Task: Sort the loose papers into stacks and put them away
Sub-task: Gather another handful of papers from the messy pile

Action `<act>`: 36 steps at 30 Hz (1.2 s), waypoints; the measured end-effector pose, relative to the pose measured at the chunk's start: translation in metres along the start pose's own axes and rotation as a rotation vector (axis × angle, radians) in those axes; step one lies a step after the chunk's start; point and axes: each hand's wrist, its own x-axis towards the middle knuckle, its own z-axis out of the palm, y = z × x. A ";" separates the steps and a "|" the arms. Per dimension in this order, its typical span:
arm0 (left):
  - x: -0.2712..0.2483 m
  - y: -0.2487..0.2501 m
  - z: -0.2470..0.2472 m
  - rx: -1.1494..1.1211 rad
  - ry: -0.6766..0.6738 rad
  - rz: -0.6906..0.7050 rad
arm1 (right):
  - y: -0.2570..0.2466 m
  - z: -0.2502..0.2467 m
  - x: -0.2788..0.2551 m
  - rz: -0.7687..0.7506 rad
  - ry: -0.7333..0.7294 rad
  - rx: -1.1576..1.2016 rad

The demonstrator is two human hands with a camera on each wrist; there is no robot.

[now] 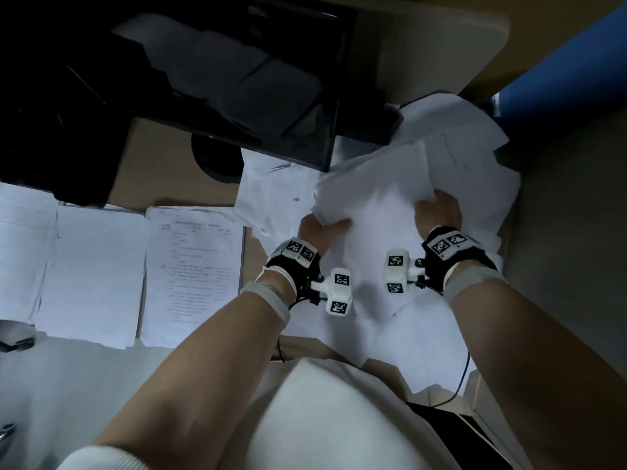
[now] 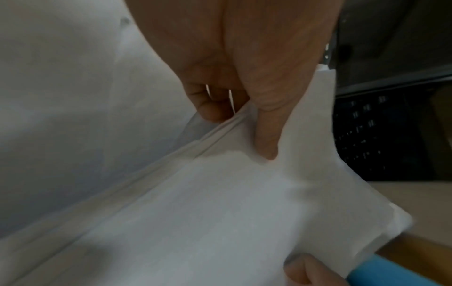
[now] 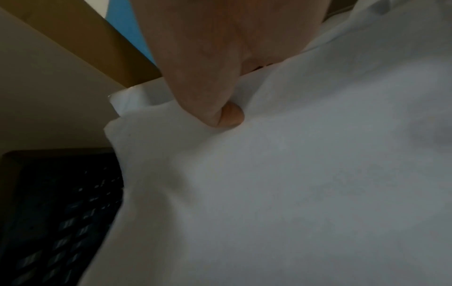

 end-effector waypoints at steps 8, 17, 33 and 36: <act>-0.033 -0.008 -0.009 -0.063 -0.043 0.077 | 0.021 0.004 -0.033 0.147 0.003 0.080; -0.081 -0.021 -0.038 -0.100 -0.135 0.304 | 0.028 -0.003 -0.090 -0.072 0.005 0.286; -0.075 -0.089 -0.089 -0.320 -0.010 0.100 | 0.053 0.014 -0.152 -0.146 -0.133 0.246; -0.069 -0.100 -0.099 -0.200 0.069 0.091 | 0.060 0.025 -0.164 -0.139 -0.228 0.223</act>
